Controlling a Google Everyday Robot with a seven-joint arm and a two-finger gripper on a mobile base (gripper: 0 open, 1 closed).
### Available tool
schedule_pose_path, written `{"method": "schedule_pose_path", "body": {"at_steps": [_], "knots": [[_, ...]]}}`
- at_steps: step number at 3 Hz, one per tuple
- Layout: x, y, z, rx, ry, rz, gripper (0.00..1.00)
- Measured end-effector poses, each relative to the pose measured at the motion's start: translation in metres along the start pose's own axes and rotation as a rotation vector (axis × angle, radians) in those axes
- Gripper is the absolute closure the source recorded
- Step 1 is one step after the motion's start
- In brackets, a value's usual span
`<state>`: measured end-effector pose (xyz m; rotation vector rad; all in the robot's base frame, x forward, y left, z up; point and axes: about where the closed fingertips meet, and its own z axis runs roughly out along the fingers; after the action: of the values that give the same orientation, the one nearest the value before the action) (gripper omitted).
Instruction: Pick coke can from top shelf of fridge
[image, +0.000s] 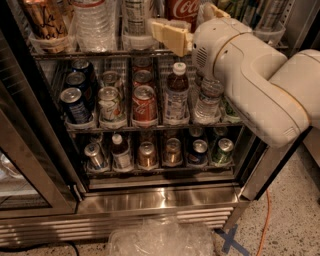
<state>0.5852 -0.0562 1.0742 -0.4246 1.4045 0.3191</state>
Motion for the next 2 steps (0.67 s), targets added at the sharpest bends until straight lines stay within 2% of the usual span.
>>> {"method": "schedule_pose_path", "body": {"at_steps": [2], "knots": [[0.0003,-0.0052,0.0062,0.008,0.007,-0.003,0.13]]}}
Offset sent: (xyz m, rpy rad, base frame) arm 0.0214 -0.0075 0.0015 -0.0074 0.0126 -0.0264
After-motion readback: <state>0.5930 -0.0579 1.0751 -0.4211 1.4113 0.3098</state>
